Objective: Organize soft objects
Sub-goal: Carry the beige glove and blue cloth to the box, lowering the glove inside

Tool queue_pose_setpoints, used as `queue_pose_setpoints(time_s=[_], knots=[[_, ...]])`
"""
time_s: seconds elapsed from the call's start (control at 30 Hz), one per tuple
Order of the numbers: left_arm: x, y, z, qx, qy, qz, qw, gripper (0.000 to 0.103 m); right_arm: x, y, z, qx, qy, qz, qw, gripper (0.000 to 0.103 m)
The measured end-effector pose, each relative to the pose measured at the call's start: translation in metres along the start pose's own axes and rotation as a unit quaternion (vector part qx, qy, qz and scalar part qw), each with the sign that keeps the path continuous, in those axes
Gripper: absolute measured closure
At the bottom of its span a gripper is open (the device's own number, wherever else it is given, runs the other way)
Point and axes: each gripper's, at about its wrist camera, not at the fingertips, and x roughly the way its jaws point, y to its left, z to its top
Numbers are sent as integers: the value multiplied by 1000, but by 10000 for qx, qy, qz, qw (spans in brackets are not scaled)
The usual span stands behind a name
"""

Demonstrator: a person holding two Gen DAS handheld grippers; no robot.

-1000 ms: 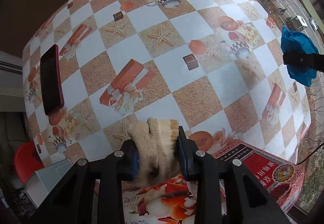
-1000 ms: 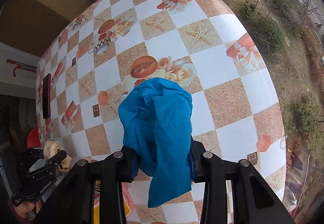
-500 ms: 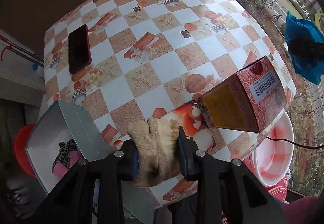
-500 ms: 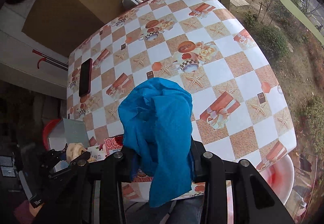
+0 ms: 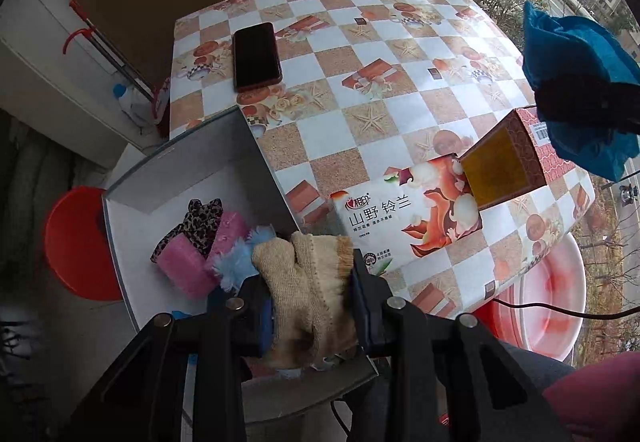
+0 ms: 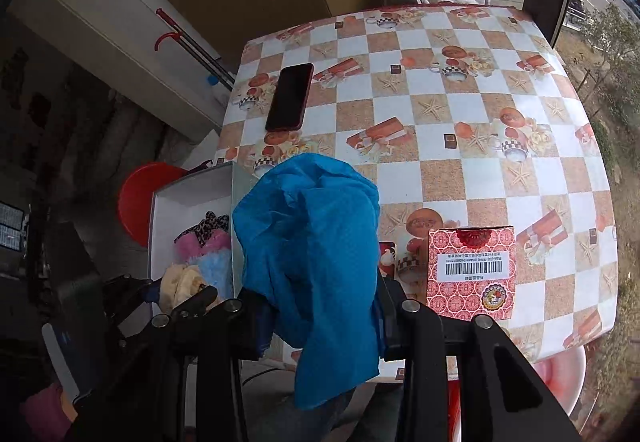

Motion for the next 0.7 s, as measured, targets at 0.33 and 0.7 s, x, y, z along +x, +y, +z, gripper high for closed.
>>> queue_pose_setpoints(time_s=[0.33,0.7], knots=[[-5,28,-32,-502,35,73,9987,68,29,62,-20,-920,494,50,9945,64],[-9,37,-44,-724,14,76,9973,68,35,82,-27,-1209,618,37,9907,64]])
